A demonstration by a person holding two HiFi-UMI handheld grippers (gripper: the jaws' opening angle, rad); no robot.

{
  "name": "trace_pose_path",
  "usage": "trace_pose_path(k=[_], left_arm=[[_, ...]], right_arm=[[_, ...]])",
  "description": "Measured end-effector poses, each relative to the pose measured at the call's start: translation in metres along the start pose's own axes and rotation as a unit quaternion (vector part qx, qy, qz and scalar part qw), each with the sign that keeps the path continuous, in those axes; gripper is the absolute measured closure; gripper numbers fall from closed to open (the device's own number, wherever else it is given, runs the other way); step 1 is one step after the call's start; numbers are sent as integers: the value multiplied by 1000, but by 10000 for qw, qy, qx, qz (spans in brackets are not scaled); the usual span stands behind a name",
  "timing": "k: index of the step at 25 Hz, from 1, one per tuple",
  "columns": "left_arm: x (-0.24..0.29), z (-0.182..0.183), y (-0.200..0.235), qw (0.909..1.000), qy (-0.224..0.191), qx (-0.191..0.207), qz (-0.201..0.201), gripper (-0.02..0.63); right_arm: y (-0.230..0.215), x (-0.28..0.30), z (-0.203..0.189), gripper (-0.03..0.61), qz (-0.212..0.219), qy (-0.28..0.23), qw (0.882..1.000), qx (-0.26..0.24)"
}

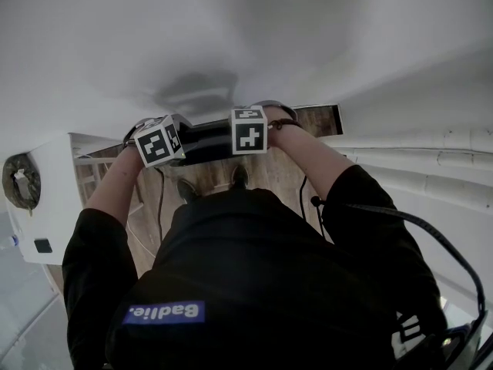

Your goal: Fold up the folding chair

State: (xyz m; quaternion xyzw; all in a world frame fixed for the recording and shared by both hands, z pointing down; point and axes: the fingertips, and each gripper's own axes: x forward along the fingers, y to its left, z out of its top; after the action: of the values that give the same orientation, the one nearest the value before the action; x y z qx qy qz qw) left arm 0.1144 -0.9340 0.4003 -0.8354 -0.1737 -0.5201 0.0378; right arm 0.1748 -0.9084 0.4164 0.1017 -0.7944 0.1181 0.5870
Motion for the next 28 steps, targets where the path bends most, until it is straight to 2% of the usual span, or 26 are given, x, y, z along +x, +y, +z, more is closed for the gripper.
trace_pose_path(k=[5,11,14,17,21,25,28], left_arm=[[-4,-15,7,10000,19,-23,-9,543],[-6,-17,18,9993,-296,-205,-22,543],[-10,-17,26,9978,-565,-317,128,541],[-13,-16,40,9957,-779,-204,460,527],[-21,-18,56,9920,-944,-126,824,502],[-33,-20,66,9917,-701,-43,1081,469],[-40,-20,72,9893,-542,89,1354,469]], right_arm=[[-5,6,15,529,-1,-184,9998,19],[-16,6,17,523,-42,-468,9986,222],[-27,6,11,498,-398,-530,9975,253],[-43,1,-3,431,-927,-617,9933,320],[-58,-7,-19,407,-1369,-955,9841,610],[-69,-12,-26,393,-1678,-1079,9775,687],[-78,-15,-29,374,-1978,-1122,9713,703]])
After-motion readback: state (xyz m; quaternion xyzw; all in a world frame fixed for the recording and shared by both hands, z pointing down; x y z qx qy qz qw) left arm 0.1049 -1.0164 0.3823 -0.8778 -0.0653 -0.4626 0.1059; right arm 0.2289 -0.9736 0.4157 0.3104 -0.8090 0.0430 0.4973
